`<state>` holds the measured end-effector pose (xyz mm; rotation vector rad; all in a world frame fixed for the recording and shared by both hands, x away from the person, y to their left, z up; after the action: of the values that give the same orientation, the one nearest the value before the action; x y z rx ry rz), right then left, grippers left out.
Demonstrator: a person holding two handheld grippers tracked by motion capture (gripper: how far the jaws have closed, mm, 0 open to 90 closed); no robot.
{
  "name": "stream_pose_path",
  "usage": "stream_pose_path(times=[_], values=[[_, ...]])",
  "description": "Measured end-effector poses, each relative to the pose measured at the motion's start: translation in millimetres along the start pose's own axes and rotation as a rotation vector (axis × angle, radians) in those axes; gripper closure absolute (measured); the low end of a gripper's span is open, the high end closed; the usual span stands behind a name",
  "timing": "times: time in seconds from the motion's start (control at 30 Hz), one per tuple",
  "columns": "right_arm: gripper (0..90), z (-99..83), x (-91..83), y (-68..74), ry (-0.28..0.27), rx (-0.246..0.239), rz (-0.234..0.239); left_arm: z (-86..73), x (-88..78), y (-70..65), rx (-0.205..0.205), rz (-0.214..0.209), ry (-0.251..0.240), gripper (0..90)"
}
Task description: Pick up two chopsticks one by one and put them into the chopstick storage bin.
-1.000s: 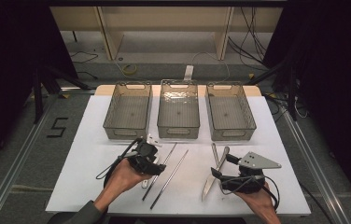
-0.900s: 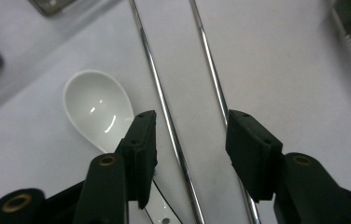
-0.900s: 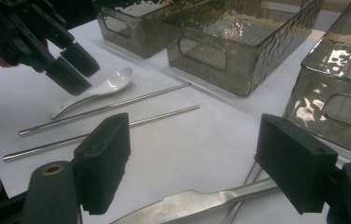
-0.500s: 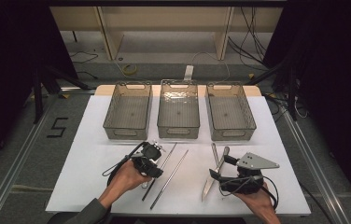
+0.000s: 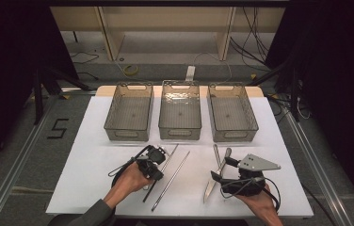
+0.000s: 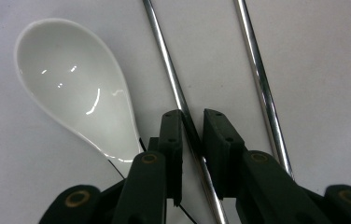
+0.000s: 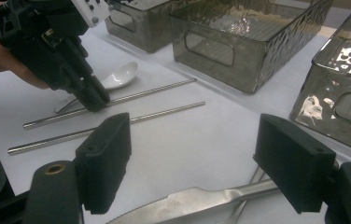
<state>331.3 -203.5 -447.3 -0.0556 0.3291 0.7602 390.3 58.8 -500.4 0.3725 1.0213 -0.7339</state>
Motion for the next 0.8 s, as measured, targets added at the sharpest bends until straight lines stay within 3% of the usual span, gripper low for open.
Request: stream_pose_path(times=[0.3,0.5,0.57,0.8], values=[[28.4,-0.1,1.2,-0.9,0.001,0.001,0.001,1.1,0.4,-3.6,0.008,0.018,-0.005,79.3],[29.0,-0.3,1.9,-1.1,0.004,0.001,0.003,4.3,1.8,-7.4,-0.004,-0.011,-0.002,82.9],[29.3,-0.4,1.6,-1.1,0.003,-0.001,0.003,4.3,2.4,-5.9,-0.024,-0.032,-0.011,83.7],[29.7,-0.5,1.7,-1.1,0.002,0.0,0.006,4.1,2.6,-4.6,-0.04,-0.048,-0.021,84.9]])
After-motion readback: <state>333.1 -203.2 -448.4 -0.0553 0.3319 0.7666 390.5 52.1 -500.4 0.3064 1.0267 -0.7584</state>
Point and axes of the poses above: each handheld gripper's, and its own axes: x roughly forward along the jaws, z roughly out of its top, y roughly to its left, the point moved 4 cm from there along x, roughly forward along the jaws, and after that the axes turned 11 degrees about -y, right-handed, at the moved point
